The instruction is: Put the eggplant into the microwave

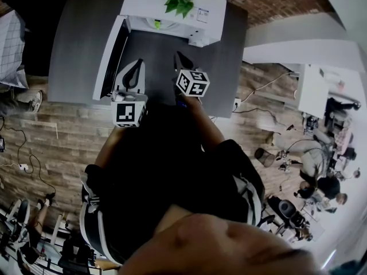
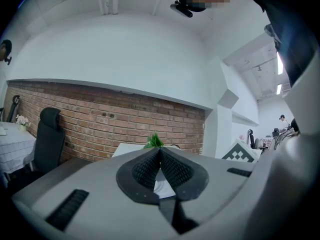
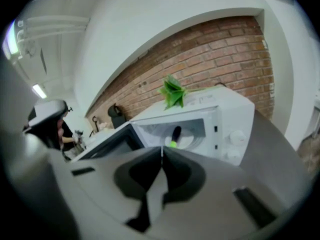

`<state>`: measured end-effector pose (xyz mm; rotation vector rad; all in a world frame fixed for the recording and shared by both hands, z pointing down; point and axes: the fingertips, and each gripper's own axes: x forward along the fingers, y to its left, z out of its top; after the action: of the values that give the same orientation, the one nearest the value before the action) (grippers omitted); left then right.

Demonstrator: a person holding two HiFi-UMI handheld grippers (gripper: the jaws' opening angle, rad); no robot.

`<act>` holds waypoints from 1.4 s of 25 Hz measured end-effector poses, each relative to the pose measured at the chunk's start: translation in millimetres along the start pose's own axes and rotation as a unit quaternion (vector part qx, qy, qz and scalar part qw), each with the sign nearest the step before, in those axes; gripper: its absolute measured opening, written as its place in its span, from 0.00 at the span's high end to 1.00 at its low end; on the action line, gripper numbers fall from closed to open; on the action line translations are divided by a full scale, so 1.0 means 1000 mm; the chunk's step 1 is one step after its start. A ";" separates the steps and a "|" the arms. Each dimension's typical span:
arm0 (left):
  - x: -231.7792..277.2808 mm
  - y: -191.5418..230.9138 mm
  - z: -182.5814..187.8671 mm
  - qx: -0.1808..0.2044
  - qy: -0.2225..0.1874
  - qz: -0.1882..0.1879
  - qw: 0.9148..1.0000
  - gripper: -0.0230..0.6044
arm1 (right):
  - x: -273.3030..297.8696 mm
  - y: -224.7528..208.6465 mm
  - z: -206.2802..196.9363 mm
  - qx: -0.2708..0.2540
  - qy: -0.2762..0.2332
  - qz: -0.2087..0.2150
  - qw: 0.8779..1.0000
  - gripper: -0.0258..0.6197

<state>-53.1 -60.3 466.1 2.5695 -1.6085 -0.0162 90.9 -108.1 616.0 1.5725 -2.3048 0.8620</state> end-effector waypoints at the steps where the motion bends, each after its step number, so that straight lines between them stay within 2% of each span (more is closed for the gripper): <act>1: -0.001 0.001 0.000 -0.003 0.000 0.002 1.000 0.91 | -0.004 0.003 0.003 -0.002 -0.005 0.003 1.000 0.91; 7: -0.001 0.001 0.001 -0.010 0.003 0.004 1.000 0.91 | -0.026 0.019 0.018 -0.006 -0.029 0.015 0.999 0.91; 18: 0.003 -0.003 -0.001 -0.004 0.007 -0.006 1.000 0.91 | -0.071 0.045 0.045 -0.049 -0.078 0.021 0.995 0.91; 25: 0.001 -0.002 -0.001 -0.008 0.011 -0.001 1.000 0.91 | -0.095 0.061 0.046 -0.069 -0.098 0.034 0.992 0.91; 35: 0.003 -0.007 -0.004 0.004 0.008 -0.007 1.000 0.91 | -0.102 0.062 0.044 -0.077 -0.114 0.042 0.990 0.91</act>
<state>-45.0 -59.3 469.8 2.5802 -1.5868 0.0091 82.4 -39.3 509.7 1.5890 -2.5426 0.5293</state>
